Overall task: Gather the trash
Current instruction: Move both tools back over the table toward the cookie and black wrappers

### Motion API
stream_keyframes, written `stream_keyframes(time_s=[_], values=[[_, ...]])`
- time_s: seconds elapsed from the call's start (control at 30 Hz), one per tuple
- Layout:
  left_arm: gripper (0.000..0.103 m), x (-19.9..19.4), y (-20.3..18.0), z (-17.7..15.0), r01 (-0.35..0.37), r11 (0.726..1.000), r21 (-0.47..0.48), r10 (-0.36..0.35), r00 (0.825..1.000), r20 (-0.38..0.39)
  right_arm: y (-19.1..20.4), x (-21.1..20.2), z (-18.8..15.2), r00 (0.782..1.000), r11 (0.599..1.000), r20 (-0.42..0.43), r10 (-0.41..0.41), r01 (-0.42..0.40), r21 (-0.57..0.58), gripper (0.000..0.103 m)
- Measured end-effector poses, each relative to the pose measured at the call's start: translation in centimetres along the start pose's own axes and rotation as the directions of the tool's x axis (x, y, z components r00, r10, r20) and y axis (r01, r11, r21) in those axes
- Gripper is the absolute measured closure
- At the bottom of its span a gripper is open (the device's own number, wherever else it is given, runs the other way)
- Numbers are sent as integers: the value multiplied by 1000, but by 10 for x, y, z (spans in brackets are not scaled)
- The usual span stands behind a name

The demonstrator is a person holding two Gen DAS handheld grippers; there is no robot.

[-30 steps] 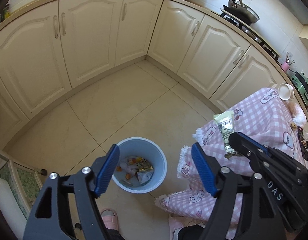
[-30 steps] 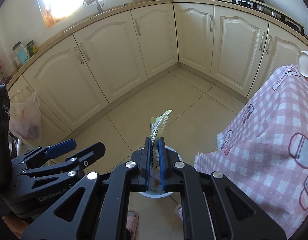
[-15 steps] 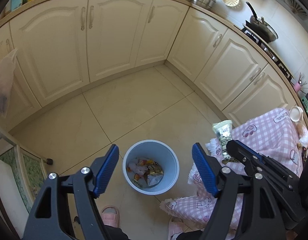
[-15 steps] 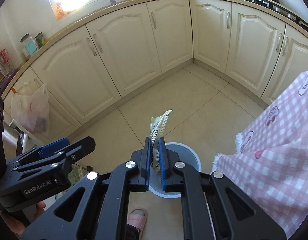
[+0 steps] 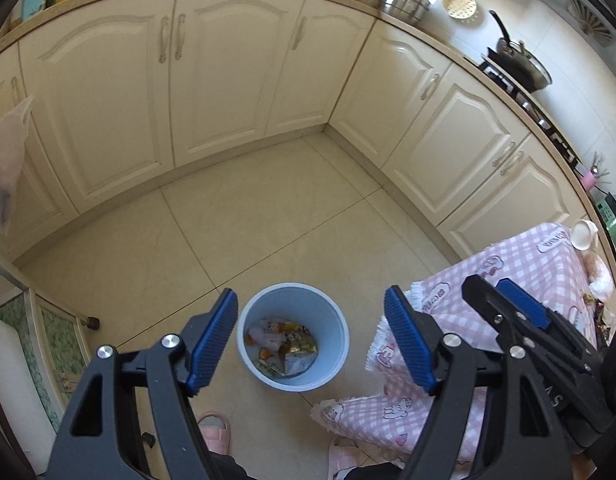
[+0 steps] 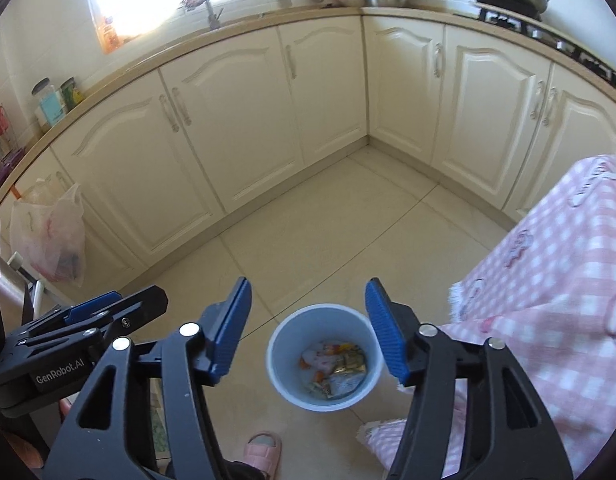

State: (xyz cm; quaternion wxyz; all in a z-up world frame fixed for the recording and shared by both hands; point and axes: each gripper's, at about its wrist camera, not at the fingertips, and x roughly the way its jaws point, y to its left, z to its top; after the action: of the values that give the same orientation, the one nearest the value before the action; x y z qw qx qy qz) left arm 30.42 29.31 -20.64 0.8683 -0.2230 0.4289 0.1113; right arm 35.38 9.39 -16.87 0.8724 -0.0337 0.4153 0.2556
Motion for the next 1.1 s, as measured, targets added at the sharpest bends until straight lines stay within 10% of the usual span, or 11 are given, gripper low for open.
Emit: stream_keyframes(time_s=[0.57,0.8,1.1], values=[[29,-58,-202,-31,200,929,313,-226,973,49,-148,-170,-19,922,946,239,-304,263,190,39],[29,-49,-300,-57,259,851,457,-287,958,-8,-234,-209,-45,882,882,212,-421,343,324,37],[30,-2,-377,-70,263,792,551,-259,962,-87,-307,-199,-61,900,845,104,-424,351,403,37]])
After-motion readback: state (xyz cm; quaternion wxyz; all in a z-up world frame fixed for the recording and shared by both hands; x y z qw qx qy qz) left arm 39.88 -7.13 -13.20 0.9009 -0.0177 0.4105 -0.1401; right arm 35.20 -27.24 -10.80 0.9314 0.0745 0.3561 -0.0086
